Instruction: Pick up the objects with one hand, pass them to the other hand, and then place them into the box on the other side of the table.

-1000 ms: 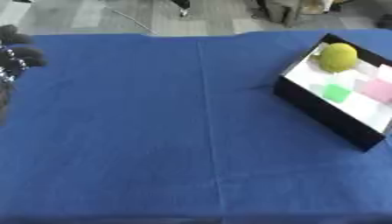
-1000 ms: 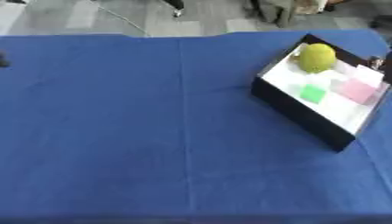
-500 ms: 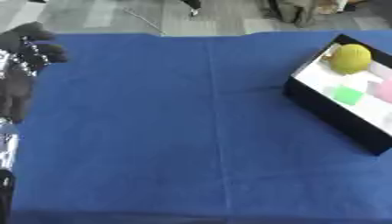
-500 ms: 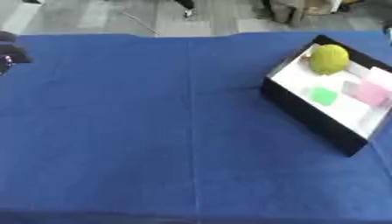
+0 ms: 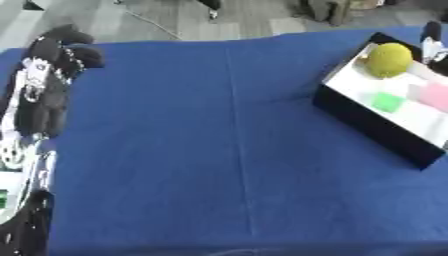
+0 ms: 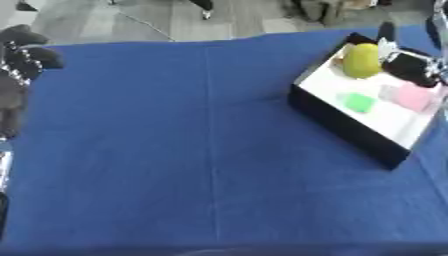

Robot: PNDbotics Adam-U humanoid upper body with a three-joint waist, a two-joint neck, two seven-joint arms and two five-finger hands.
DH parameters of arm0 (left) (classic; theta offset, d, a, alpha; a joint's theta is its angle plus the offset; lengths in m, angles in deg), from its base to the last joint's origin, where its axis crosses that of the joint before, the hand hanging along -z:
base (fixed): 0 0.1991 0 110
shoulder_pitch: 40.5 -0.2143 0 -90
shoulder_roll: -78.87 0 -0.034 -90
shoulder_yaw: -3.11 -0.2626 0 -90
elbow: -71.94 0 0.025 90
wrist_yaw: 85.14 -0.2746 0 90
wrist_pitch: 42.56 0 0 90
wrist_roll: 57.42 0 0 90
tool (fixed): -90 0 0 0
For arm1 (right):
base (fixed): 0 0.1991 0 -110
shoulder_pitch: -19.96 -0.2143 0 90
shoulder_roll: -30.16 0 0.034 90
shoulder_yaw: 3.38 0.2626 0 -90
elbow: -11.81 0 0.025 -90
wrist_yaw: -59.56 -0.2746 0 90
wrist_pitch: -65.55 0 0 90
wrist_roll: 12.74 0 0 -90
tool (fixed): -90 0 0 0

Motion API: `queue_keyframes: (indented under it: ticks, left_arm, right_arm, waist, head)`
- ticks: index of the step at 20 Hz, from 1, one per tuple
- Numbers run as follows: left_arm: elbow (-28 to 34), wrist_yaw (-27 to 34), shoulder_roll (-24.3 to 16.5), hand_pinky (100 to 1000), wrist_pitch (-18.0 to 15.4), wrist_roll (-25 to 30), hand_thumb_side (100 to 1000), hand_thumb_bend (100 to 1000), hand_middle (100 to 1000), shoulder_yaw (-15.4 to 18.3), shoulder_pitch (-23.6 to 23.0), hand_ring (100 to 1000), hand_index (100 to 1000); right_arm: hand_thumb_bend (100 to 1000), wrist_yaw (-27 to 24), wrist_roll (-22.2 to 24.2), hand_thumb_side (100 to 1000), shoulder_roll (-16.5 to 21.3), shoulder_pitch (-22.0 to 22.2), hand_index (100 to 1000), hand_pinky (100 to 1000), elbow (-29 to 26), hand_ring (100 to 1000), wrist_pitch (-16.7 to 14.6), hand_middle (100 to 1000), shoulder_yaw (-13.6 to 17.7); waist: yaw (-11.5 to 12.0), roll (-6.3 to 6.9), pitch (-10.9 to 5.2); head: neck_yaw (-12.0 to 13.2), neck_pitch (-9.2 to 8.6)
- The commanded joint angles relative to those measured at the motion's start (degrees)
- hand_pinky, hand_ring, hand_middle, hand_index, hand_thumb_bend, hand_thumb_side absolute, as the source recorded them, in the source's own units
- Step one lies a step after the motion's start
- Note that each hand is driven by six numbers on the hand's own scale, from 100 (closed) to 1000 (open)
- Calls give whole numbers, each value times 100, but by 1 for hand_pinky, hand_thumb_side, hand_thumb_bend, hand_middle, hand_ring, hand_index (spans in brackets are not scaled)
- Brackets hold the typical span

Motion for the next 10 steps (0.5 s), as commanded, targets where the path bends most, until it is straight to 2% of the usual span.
queue_keyframes:
  ticks: [1,3,7,10]
  left_arm:
    - [60,-171,8,685,-44,-146,705,101,678,-22,43,662,804]
    - [31,-284,26,685,-38,-210,706,100,678,-68,64,661,803]
    - [-55,-378,14,684,7,-349,723,102,679,-96,-32,659,801]
    - [-124,-416,44,684,58,-457,728,109,675,-86,-62,655,797]
  right_arm:
    - [100,-282,-280,537,-350,161,1000,848,-160,934,-109,769,-319]
    - [100,-445,-444,534,-616,382,1000,844,-161,932,-238,764,-521]
    - [100,-815,-814,529,-1155,565,1000,842,-161,927,-597,764,-884]
    - [100,-1099,-1097,528,-1205,655,1000,840,-161,924,-867,761,-1046]
  waist:
    - [-78,-25,-70]
    - [-155,-32,-65]
    - [-30,-76,-126]
    - [12,-115,-143]
  head:
    - [44,-14]
    - [21,-14]
    - [91,-14]
    - [135,-14]
